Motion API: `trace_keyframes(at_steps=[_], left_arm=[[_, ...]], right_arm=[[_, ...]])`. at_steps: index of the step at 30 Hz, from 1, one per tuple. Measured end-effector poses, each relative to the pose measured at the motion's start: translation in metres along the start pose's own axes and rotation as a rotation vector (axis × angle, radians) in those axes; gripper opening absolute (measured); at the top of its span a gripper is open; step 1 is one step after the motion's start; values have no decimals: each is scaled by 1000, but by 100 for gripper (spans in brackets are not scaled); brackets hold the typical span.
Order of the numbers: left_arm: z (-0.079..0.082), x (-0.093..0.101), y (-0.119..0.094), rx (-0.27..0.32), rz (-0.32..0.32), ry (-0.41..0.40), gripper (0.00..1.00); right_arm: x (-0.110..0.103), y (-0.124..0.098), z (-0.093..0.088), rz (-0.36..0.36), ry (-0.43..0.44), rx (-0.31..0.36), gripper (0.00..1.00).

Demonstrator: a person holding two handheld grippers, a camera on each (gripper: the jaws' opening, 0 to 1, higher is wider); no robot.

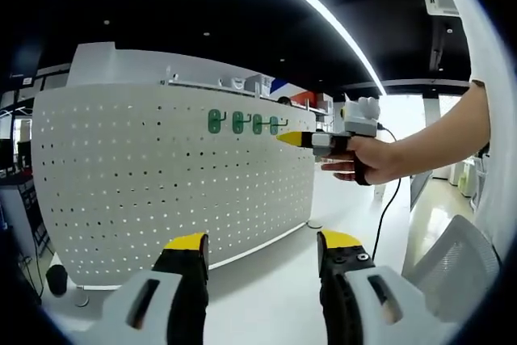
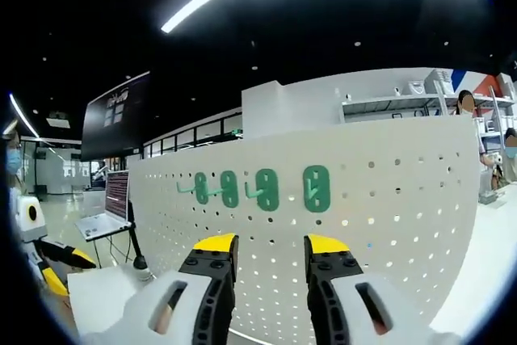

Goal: Insert the hook assembly into the mounting plate slot until the hook locks in place.

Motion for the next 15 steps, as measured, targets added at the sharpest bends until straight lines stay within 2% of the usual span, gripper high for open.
trace_keyframes(at_steps=[15], left_arm=[[2, -5, -3, 6, 14, 6, 57]], right_arm=[[-25, -41, 0, 91, -40, -23, 39]])
Point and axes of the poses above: the point that each gripper's makers call its tool centre point, and the gripper's own axes: y roughly forward along the fingers, x roughly to its right, z roughly out of its top, the point moved 3 cm from there along -y, roughly backward along the fingers, and after that the axes turned 9 degrees about x, right-handed, at the moved point
